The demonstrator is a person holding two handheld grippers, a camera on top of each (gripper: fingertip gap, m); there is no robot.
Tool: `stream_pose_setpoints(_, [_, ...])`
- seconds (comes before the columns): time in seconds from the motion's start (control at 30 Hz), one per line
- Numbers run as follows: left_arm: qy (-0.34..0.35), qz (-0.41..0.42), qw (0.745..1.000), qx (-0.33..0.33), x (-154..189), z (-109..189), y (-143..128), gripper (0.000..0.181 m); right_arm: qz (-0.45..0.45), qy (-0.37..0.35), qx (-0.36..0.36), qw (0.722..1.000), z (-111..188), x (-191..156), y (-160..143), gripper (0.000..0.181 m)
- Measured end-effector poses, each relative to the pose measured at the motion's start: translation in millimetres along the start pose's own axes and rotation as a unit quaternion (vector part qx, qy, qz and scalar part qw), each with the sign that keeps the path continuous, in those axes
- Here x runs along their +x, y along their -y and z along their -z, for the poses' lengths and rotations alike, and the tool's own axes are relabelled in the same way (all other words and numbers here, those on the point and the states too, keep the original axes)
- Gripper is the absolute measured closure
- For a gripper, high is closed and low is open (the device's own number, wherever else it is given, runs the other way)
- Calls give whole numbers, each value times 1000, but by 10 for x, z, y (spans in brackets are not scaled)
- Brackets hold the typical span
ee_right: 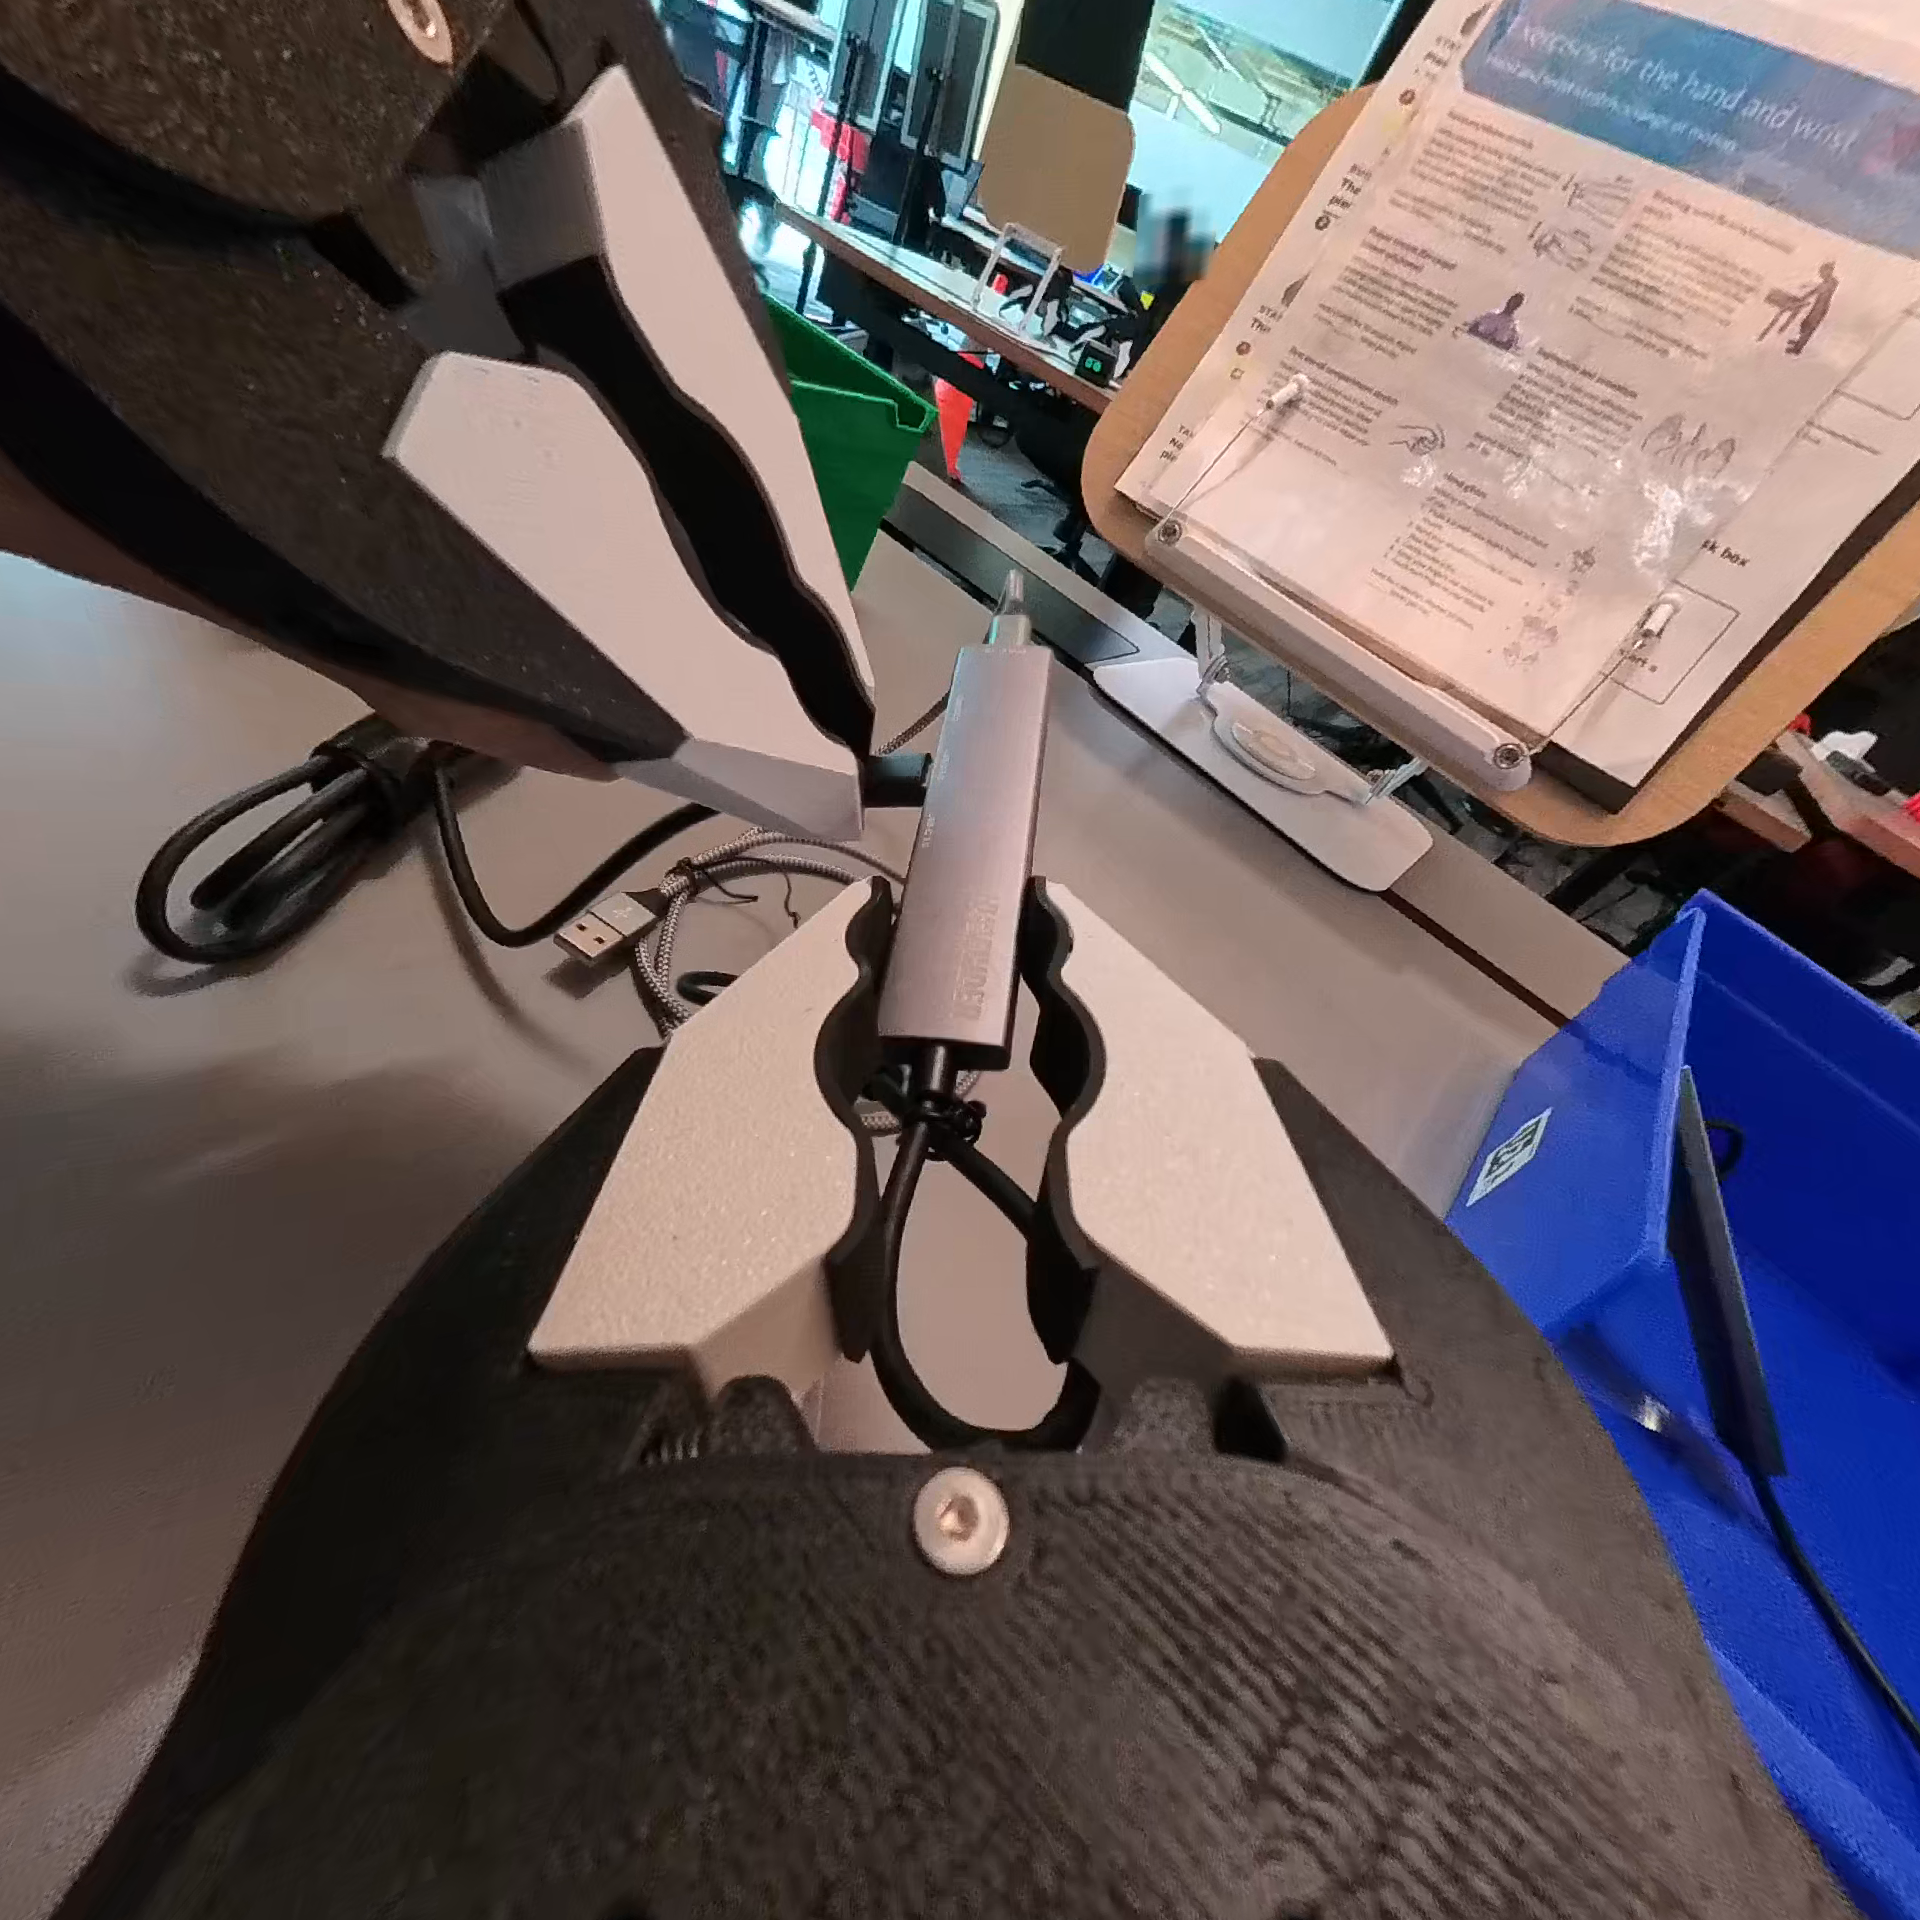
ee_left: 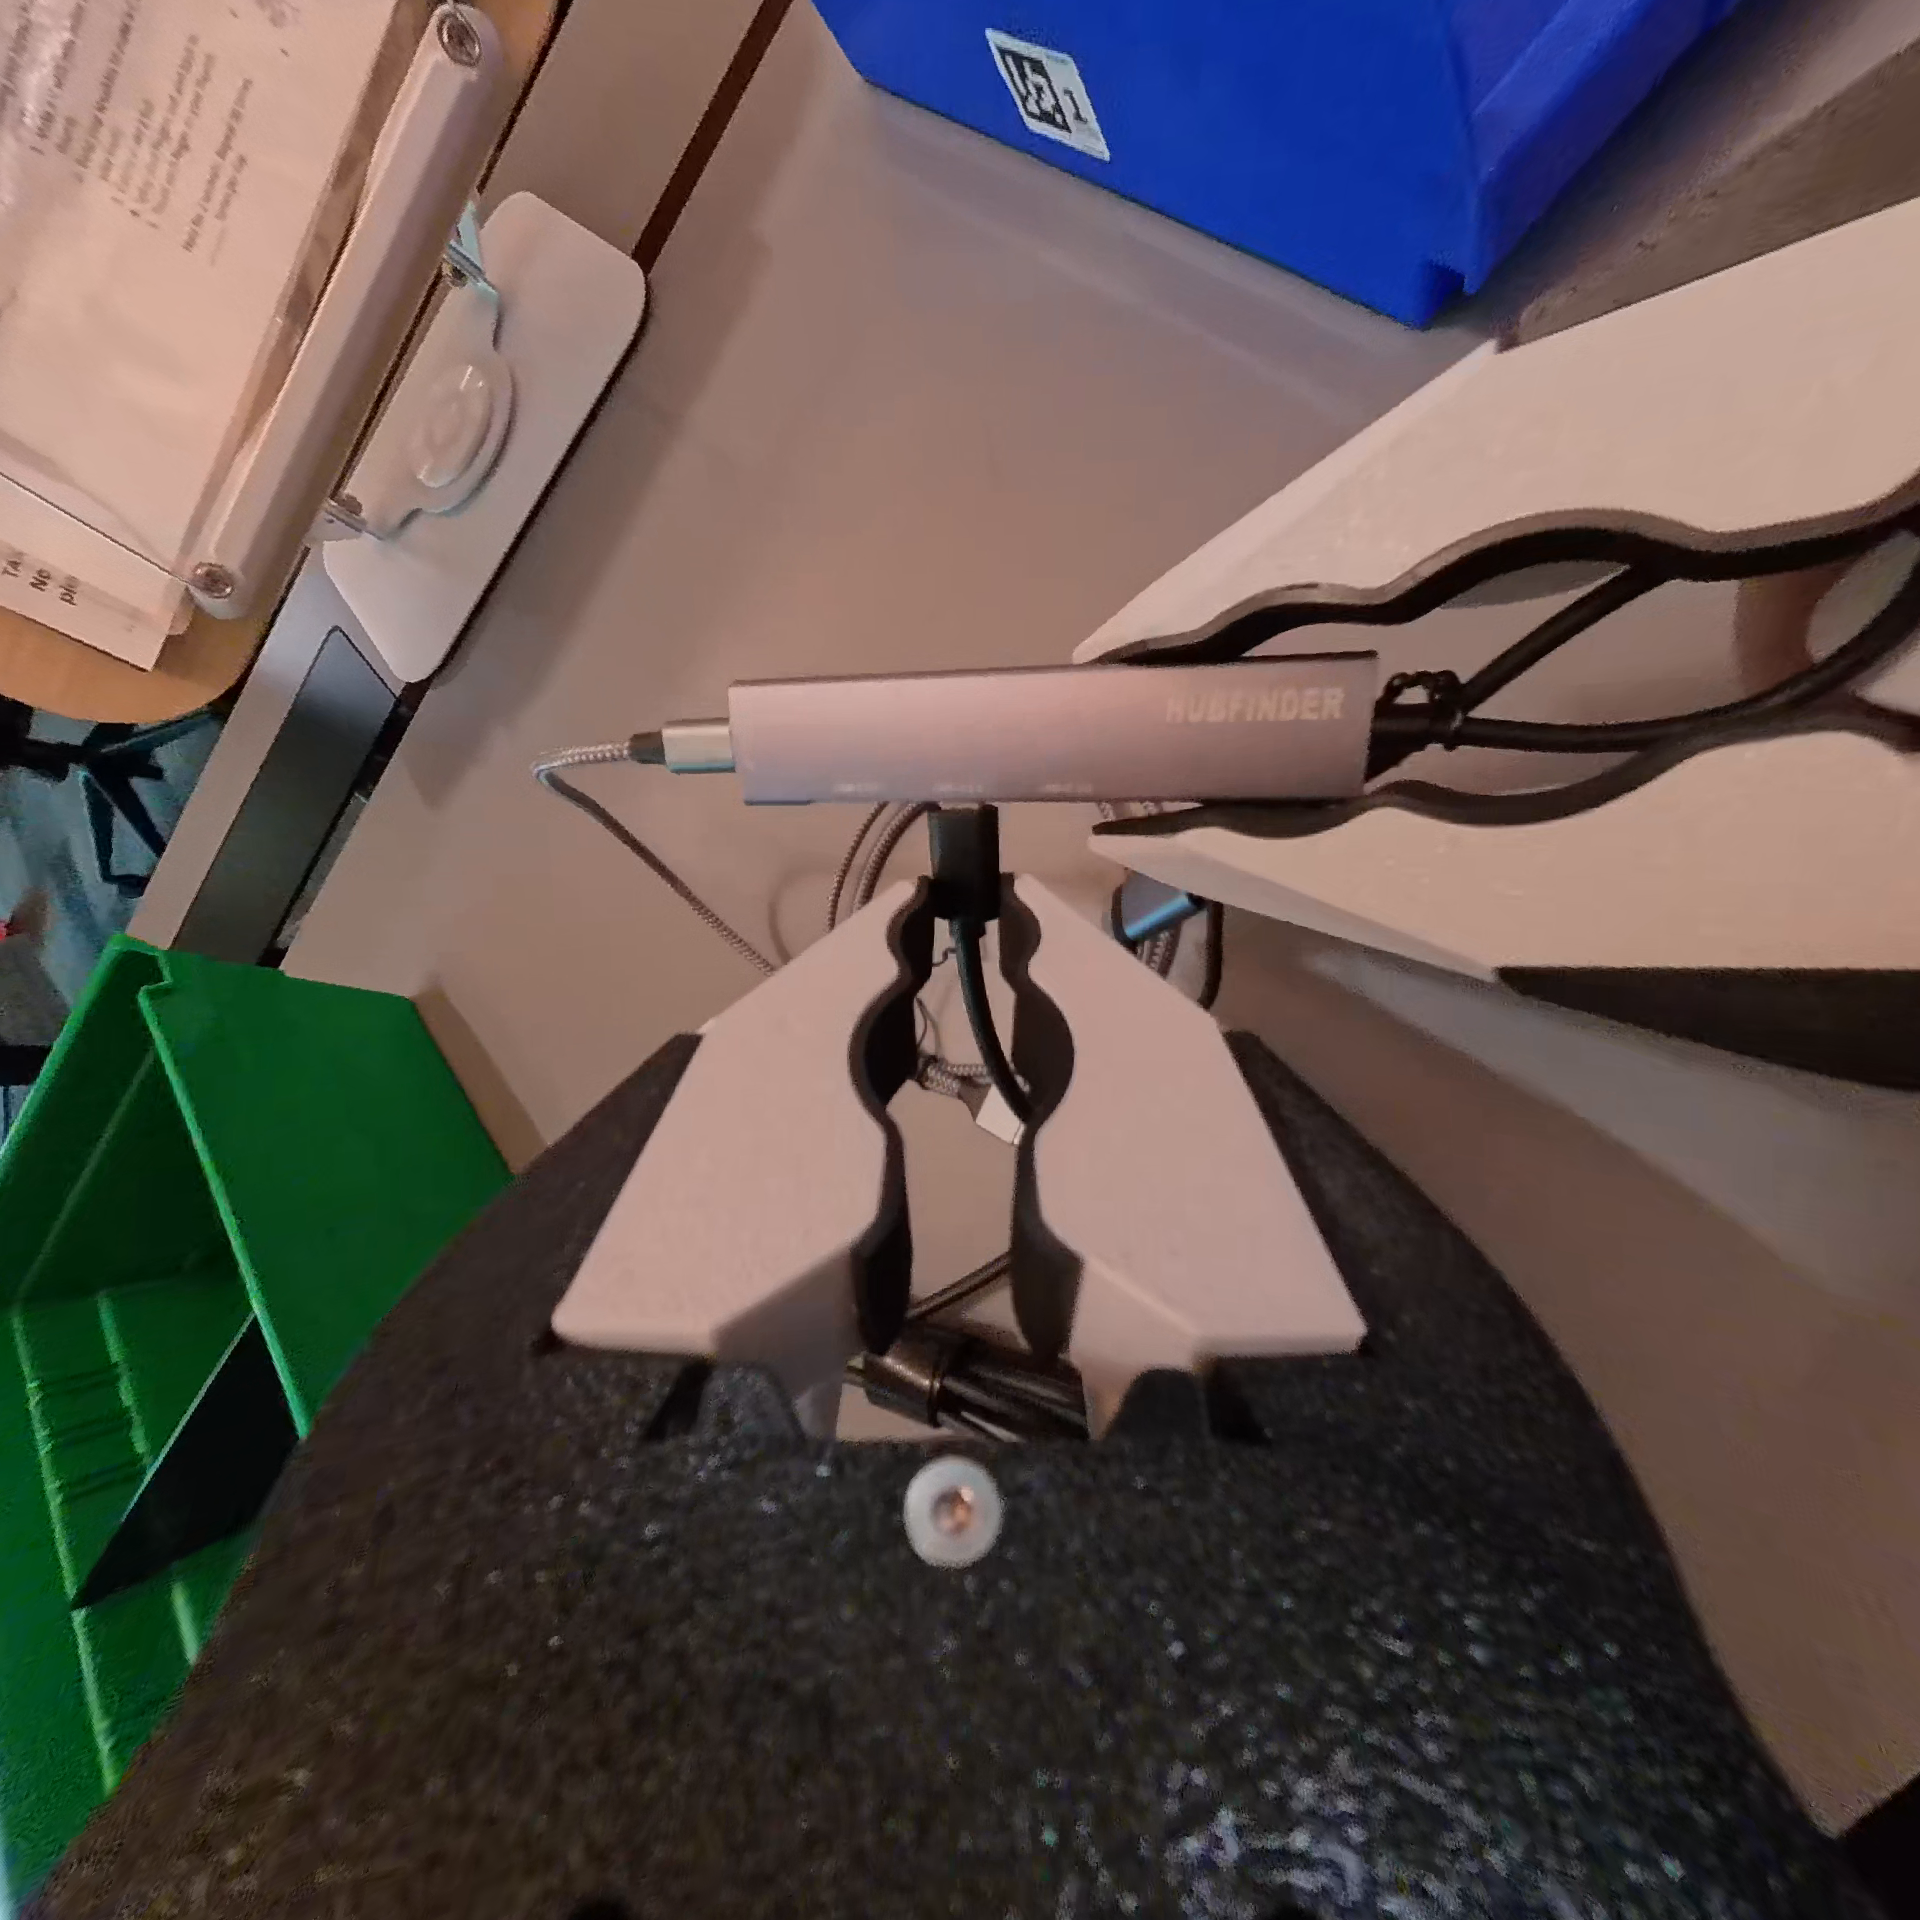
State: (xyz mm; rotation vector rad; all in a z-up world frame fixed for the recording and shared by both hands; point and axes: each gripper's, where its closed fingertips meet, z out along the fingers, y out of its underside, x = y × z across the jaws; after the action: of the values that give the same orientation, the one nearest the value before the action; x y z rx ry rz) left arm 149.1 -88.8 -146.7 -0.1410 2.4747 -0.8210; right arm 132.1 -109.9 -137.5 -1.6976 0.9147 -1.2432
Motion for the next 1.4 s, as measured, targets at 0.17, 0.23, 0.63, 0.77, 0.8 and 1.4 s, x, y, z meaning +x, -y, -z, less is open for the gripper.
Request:
stream_pose_setpoints(0.17, [-8,7,1000,12,-2,10,-3,173,-17,11,7,1000,-10,-24,-9,157])
stream_pose_setpoints(0.23, [-11,11,999,43,4,19,35,172,-21,6,11,1000,12,26,10,157])
stream_pose_setpoints(0.63, [38,166,945,281,-667,821,-235,127,-42,-52,116,991,585,657,730,158])
stream_pose_setpoints(0.77, [-6,240,944,226,-720,535,-790,123,-52,-71,170,982,881,973,1220,158])
stream_pose_setpoints(0.8, [-22,258,941,219,-690,468,-868,122,-51,-70,177,980,926,1055,1341,158])
stream_pose_setpoints(1.4, [-117,270,937,190,-370,108,-1109,124,24,-211,-18,977,899,3165,1273,158])
